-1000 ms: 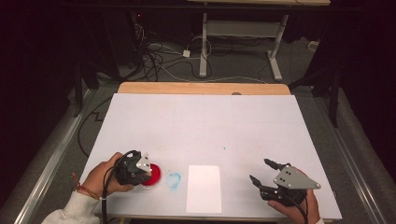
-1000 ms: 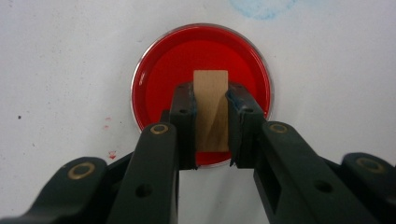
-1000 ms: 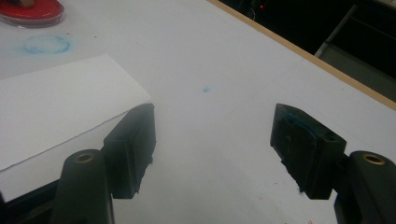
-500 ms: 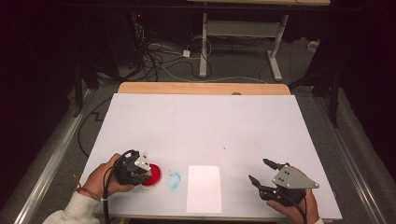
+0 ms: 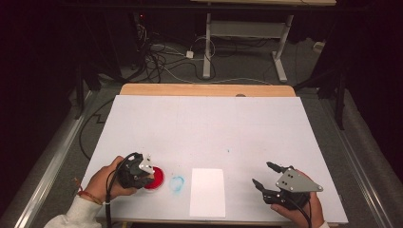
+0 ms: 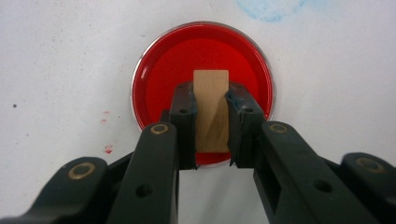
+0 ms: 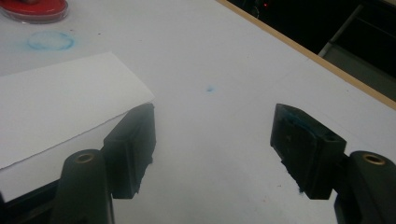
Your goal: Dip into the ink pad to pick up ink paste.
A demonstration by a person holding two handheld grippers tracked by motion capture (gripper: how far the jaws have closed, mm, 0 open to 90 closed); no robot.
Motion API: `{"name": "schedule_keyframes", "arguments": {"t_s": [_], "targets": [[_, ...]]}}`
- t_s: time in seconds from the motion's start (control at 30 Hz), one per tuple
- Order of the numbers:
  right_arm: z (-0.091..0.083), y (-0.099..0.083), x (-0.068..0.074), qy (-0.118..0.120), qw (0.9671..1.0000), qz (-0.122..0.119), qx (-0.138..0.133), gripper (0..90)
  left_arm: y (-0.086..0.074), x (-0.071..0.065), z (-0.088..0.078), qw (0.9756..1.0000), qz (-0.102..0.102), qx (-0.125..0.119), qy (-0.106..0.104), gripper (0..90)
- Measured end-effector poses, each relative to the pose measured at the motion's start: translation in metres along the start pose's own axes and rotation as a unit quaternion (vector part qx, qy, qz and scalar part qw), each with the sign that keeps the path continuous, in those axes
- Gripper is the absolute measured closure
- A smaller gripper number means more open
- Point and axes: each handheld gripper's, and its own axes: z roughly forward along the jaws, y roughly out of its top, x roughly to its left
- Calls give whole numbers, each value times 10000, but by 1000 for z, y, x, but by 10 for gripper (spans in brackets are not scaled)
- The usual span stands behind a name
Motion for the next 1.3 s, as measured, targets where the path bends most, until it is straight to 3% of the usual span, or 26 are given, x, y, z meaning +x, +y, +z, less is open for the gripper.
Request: {"name": "schedule_keyframes", "arguments": {"t_s": [0.23,0.53,0.73,0.93,1.17,1.3], "targets": [[-1,-1,-1,11,10000,6,6,315,2,1,-31,9984,-148,-517,191,738],[-1,-1,0,13,10000,9,35,315,0,3,-47,9962,-278,-750,356,738],[0,-1,0,19,10000,6,55,315,3,3,-38,9972,-263,-651,246,737],[0,-2,0,8,10000,-7,57,314,8,2,-17,9993,-134,-325,92,738],[-1,-2,0,0,10000,-31,64,313,6,1,5,10000,-6,-23,-93,738],[-1,-2,0,-10,10000,-34,67,313,4,2,8,9998,-84,-90,-160,738]]}}
